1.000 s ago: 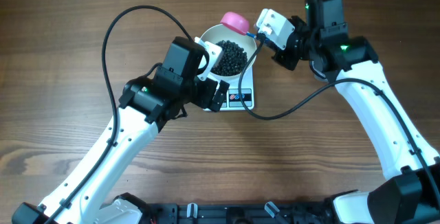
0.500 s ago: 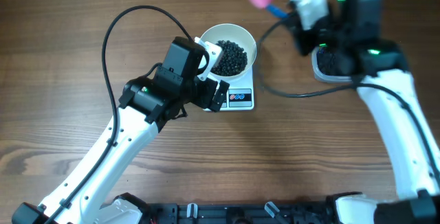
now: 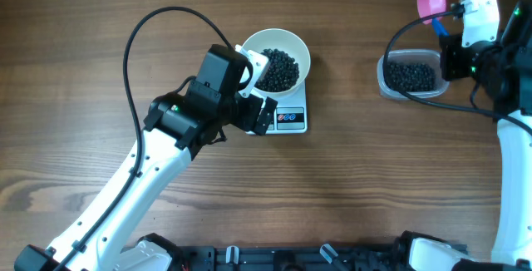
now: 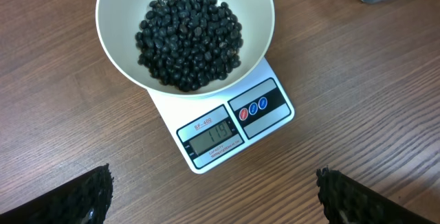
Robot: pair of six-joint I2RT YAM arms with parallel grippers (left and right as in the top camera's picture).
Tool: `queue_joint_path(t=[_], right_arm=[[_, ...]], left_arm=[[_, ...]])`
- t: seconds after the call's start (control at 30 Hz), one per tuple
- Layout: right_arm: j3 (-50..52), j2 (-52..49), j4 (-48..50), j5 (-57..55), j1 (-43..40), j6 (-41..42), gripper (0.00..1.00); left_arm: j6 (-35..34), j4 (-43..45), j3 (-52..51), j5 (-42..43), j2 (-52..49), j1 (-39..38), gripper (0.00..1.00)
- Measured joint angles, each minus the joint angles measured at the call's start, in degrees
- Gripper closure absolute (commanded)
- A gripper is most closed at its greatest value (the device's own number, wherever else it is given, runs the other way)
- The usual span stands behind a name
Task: Scoop item into bowl and weigh 150g on scale
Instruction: 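Return the empty scoop right to the bean tub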
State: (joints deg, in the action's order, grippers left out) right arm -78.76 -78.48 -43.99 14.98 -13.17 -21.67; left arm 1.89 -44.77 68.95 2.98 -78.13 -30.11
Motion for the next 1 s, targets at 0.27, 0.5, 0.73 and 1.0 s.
queue_joint_path(t=[0.27, 0.5, 0.73, 1.0], right_arm=[[0.0, -4.9, 2.3, 10.0, 0.0, 0.2, 0.96], [0.0, -6.8, 3.2, 12.9, 0.0, 0.4, 0.96], [0.0, -6.8, 5.1, 13.3, 0.0, 0.5, 0.96], [0.0, -6.8, 0.3, 9.0, 0.0, 0.6, 0.96]], left_arm=[[0.0, 0.0, 0.0, 0.0, 0.0, 0.0, 0.0], [0.0, 0.0, 0.0, 0.0, 0.0, 0.0, 0.0], [0.0, 0.0, 0.0, 0.0, 0.0, 0.0, 0.0], [0.0, 0.0, 0.0, 0.0, 0.0, 0.0, 0.0]])
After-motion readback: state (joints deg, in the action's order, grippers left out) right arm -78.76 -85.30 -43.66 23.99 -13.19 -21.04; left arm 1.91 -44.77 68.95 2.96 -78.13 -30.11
